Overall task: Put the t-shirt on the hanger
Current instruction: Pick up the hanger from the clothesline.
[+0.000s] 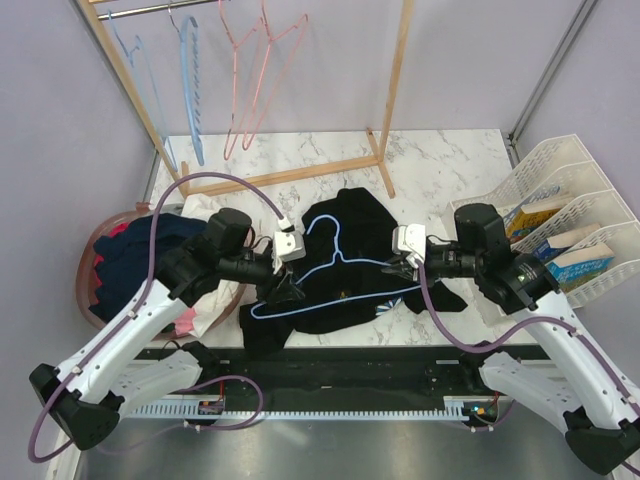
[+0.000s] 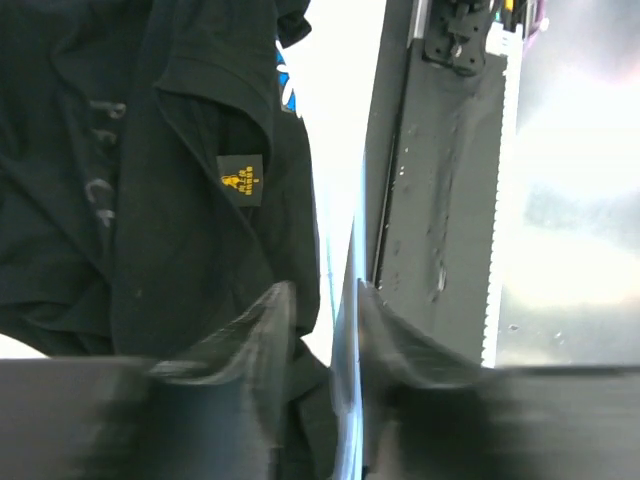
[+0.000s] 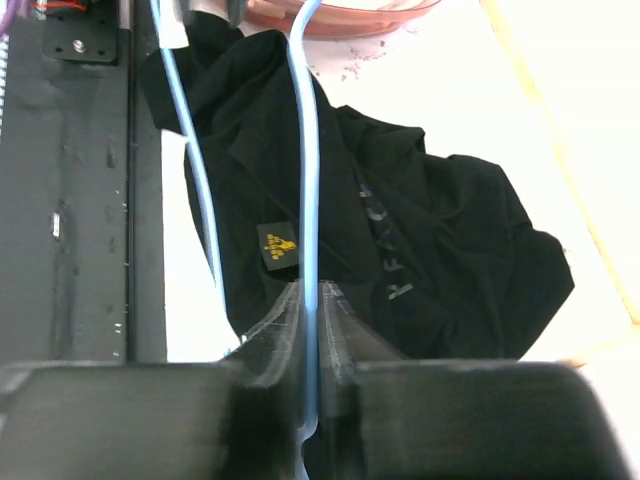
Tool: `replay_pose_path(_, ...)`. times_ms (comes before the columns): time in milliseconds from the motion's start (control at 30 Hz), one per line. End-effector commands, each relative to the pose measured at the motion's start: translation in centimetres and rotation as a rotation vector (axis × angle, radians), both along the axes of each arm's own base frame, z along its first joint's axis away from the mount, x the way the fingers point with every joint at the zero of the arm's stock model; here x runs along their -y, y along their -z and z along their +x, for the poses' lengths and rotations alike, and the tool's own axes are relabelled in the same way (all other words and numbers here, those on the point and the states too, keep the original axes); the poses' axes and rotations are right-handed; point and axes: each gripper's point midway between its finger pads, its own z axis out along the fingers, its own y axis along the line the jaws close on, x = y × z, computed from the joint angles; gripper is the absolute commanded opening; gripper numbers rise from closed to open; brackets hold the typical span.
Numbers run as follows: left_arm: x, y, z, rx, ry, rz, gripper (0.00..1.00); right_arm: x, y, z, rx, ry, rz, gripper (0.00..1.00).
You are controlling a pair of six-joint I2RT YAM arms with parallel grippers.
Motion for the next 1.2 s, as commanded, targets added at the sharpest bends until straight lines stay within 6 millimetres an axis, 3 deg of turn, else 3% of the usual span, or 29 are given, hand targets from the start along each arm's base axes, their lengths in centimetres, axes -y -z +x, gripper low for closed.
replay_pose_path(0, 0.9, -1.3, 0.5, 0.002, -0.019, -0.052, 0.13, -0.6, -1.0, -0.6, 0.026, -0.043, 0.031, 0.51)
replay_pose_path(100, 0.8, -1.2, 0.8, 0.037, -0.022, -0.035, 0.02, -1.4, -0.4, -1.3, -0.067, -0.090, 0.016, 0.76)
replay_pose_path(167, 0.9, -1.0, 0.8, 0.068, -0.004, -0.021, 0.02, -2.2, -0.2, -1.5, -0.143, -0.112, 0.001, 0.83)
replay_pose_path(300, 1.1, -0.8, 1.0, 0.150, -0.002, 0.031, 0.02, -3.7, 0.0, -1.3, -0.230, -0.135, -0.042, 0.84)
replay_pose_path(333, 1.5, -0.7, 0.6, 0.175, 0.017, 0.037, 0.02, -4.0, -0.6, -1.2, -0.233, -0.140, -0.041, 0.82)
replay_pose_path(467, 1.1, -0.3, 2.5, 0.268, -0.056, 0.085, 0.02, -5.8, -0.6, -2.1, -0.279, -0.189, -0.058, 0.60)
replay_pose_path(600, 1.2, 0.0, 3.1, 0.274, -0.087, 0.092, 0.02, -6.1, -0.1, -2.7, -0.296, -0.189, -0.068, 0.41)
replay_pose_path(733, 1.4, 0.0, 2.9, 0.252, -0.090, 0.079, 0.02, -6.1, 0.1, -2.5, -0.299, -0.161, -0.062, 0.00)
replay_pose_path(800, 1.5, 0.1, 2.5, 0.242, -0.078, 0.068, 0.04, -5.7, 0.4, -2.0, -0.288, -0.121, -0.077, 0.00)
replay_pose_path(833, 1.4, -0.3, 1.9, 0.243, -0.061, 0.047, 0.10, -5.4, 0.6, -1.7, -0.276, -0.109, -0.082, 0.00)
replay_pose_path(867, 1.1, 0.3, 1.3, 0.226, -0.045, 0.055, 0.28, -5.0, 0.7, -1.5, -0.255, -0.106, -0.086, 0.00)
replay_pose_path(933, 0.5, 0.2, 0.0, 0.255, 0.018, 0.023, 0.41, -3.0, 1.5, -1.2, -0.219, -0.073, -0.116, 0.00)
replay_pose_path(967, 0.0, 1.2, -0.6, 0.246, 0.032, 0.037, 0.50, -2.2, 1.7, -1.0, -0.176, -0.078, -0.132, 0.00)
replay_pose_path(1033, -0.6, 1.9, -1.1, 0.245, 0.042, 0.048, 0.55, 0.1, 2.4, -1.1, -0.165, -0.044, -0.184, 0.00)
replay_pose_path(1167, -1.2, 4.0, -1.5, 0.191, 0.047, 0.098, 0.56, 3.0, 3.1, -2.0, -0.095, -0.038, -0.265, 0.00)
